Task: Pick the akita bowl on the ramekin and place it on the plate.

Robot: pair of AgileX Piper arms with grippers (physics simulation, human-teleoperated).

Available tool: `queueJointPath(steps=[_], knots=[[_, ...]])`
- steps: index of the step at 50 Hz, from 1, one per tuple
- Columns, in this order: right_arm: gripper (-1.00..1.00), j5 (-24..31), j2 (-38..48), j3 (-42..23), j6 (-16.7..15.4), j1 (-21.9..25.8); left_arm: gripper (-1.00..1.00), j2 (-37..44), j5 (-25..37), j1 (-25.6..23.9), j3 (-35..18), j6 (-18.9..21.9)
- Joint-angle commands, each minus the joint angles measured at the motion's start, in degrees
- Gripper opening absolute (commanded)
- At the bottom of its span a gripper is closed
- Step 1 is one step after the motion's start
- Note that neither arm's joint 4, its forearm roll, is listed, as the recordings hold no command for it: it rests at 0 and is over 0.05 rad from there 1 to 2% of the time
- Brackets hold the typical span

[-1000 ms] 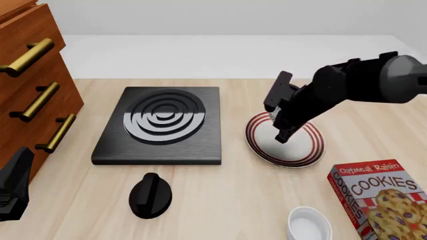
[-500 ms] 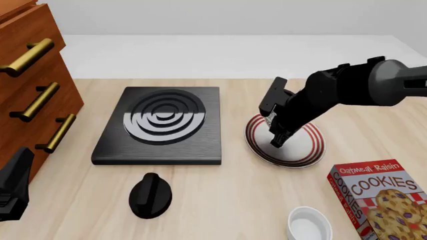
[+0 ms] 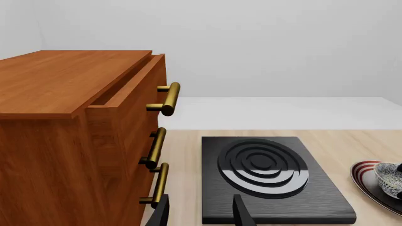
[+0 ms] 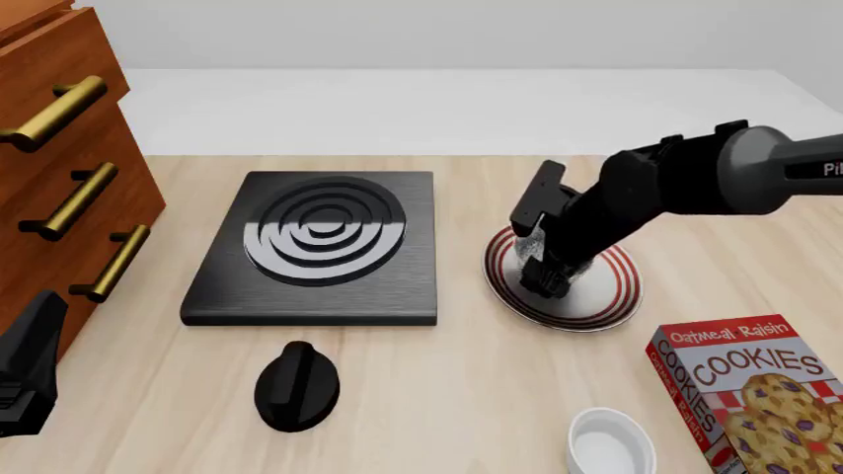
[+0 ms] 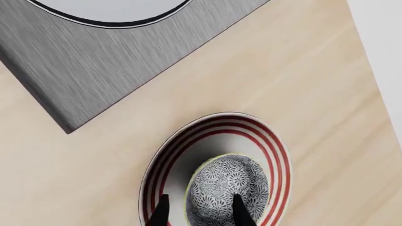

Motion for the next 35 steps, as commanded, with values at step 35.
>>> queueJointPath(steps=[35], knots=[[1.0,1.99,-7.39,2.67,-0.17,-0.32,1.0,0.0,0.0,0.0,0.0,0.0]])
